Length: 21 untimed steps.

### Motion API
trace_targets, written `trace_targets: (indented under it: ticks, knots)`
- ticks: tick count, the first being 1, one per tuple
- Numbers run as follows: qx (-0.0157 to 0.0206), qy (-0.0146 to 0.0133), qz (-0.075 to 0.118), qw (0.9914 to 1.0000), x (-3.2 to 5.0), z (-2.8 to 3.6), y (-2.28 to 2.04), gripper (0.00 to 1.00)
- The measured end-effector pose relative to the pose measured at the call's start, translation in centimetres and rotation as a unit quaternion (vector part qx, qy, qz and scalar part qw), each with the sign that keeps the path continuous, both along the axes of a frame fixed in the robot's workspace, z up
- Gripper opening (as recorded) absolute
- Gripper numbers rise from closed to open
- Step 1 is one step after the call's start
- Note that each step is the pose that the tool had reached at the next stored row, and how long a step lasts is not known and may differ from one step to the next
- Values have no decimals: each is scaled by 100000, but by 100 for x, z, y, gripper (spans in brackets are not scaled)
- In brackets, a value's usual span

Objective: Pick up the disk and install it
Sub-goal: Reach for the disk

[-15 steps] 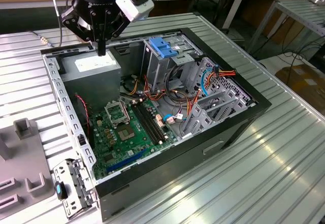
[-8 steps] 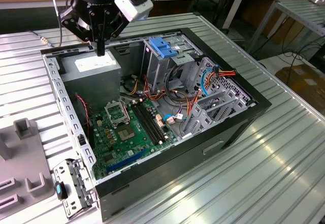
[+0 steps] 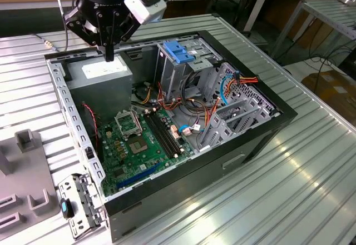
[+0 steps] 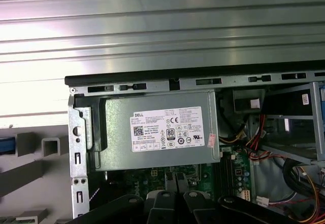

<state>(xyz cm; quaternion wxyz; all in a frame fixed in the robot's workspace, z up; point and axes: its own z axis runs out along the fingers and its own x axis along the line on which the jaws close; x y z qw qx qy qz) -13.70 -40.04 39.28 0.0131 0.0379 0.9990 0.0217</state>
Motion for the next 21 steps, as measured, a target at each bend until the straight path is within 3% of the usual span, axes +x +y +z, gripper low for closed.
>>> trace_targets:
  ticks: [21]
  knots:
    - [2, -1, -1, 100000, -62, -1, 0, 15]
